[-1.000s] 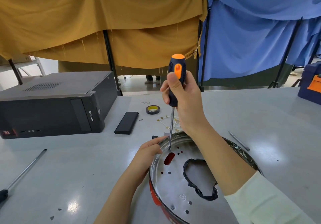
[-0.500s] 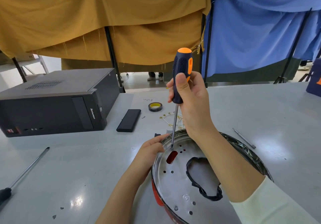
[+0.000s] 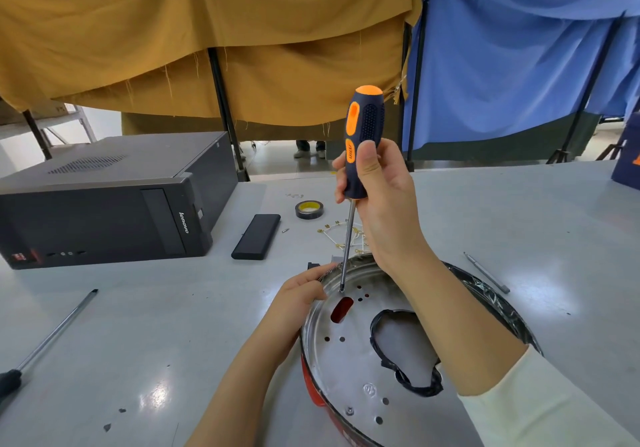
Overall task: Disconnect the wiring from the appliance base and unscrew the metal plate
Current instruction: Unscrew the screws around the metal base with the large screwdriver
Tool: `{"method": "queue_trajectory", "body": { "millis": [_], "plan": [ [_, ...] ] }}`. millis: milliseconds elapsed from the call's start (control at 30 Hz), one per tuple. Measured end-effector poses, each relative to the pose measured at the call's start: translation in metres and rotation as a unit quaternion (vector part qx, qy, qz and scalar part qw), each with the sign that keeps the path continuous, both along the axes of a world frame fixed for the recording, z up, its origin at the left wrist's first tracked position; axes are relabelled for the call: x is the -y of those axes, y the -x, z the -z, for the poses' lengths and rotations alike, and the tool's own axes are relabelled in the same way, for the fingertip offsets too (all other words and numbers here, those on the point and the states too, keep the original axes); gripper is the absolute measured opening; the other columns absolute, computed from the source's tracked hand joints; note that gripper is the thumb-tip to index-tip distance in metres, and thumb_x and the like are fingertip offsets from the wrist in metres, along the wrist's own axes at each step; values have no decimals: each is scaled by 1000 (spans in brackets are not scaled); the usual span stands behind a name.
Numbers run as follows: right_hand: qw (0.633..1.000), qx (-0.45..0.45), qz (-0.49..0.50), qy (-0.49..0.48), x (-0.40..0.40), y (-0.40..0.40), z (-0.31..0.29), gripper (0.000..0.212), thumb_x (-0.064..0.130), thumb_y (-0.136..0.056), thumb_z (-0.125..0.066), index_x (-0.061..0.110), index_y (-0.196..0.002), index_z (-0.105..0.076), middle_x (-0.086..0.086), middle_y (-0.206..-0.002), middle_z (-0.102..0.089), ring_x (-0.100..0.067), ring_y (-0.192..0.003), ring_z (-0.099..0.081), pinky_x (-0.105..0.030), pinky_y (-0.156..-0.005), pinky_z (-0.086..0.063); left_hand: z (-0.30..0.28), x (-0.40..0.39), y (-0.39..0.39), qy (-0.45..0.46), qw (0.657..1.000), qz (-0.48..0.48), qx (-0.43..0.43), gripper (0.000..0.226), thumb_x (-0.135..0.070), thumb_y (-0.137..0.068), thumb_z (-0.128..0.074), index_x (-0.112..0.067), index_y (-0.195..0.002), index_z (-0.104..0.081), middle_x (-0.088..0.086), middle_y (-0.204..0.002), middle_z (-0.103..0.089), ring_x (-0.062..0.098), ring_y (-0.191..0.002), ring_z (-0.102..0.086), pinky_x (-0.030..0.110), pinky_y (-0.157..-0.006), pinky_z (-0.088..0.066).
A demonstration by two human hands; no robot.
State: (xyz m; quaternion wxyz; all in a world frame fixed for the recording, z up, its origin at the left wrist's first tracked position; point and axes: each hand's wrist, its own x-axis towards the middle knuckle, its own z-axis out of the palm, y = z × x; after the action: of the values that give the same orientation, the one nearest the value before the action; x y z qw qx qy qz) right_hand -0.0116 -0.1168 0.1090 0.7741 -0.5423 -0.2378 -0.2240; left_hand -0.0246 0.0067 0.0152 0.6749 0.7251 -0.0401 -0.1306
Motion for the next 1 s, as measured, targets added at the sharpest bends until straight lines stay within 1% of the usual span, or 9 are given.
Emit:
{"method": "queue_trajectory", "body": {
  "millis": [133,267,333,400,500,600,700,800,1000],
  "plan": [
    [998,-7,-54,7,-2,3,-1,25,34,-93,-38,19,-111,-47,2,-75,-57,-8,-60,-45,-21,-54,-39,1,0,0,-5,1000,-9,-3,51,7,-80,-39,-18,-113,-68,5,-115,-67,24,-115,-56,43,-107,-38],
    [999,-6,-31,41,-6,8,0,29,28,-87,-59,16,-105,-38,2,-72,-54,-12,-58,-41,-23,-51,-37,1,0,-1,-4,1000,-8,-3,51,7,-80,-38,-17,-113,-68,7,-115,-67,26,-115,-57,44,-107,-38],
    [999,-1,-28,31,-8,8,0,29,27,-87,-61,14,-98,-38,-3,-73,-53,-12,-57,-42,-22,-49,-38,2,0,-2,-5,1000,-8,-2,51,7,-80,-38,-16,-114,-68,8,-118,-65,28,-119,-54,46,-108,-36],
    [999,2,-24,22,-6,8,0,29,33,-86,-58,12,-97,-41,-6,-76,-55,-14,-61,-46,-24,-52,-40,2,0,-2,-8,1000,-10,-2,51,7,-80,-38,-16,-115,-67,9,-120,-64,29,-120,-52,46,-109,-35],
    [999,-5,-15,37,-3,4,1,23,33,-96,-41,13,-103,-49,-3,-81,-58,-12,-68,-50,-25,-60,-42,2,0,-2,-3,1000,-8,-2,52,7,-79,-38,-16,-115,-67,10,-119,-65,29,-119,-53,47,-108,-35],
    [999,-19,-29,30,-3,3,1,34,37,-97,-31,12,-111,-50,0,-77,-56,-9,-66,-48,-21,-57,-41,1,0,-1,-1,1000,-3,2,52,8,-79,-37,-17,-114,-68,8,-117,-66,27,-118,-55,45,-108,-36],
    [999,-25,-43,18,-5,5,-1,46,54,-88,-48,15,-111,-40,0,-73,-52,-11,-62,-46,-20,-55,-40,0,0,-1,-6,1000,-5,4,53,8,-80,-37,-17,-115,-67,7,-117,-66,26,-118,-54,45,-108,-37],
    [999,-14,-33,20,-6,6,0,44,43,-82,-63,15,-101,-35,-5,-73,-51,-13,-60,-45,-21,-52,-40,0,0,-1,4,1000,1,-1,53,9,-79,-36,-15,-116,-67,9,-116,-67,27,-115,-57,44,-107,-38],
    [999,-12,-28,16,-4,4,0,26,34,-94,-39,10,-102,-42,-7,-79,-59,-16,-66,-49,-26,-55,-41,1,-1,-1,7,1000,1,-7,54,8,-79,-36,-17,-114,-68,9,-115,-67,28,-114,-58,46,-106,-39]
  ]
}}
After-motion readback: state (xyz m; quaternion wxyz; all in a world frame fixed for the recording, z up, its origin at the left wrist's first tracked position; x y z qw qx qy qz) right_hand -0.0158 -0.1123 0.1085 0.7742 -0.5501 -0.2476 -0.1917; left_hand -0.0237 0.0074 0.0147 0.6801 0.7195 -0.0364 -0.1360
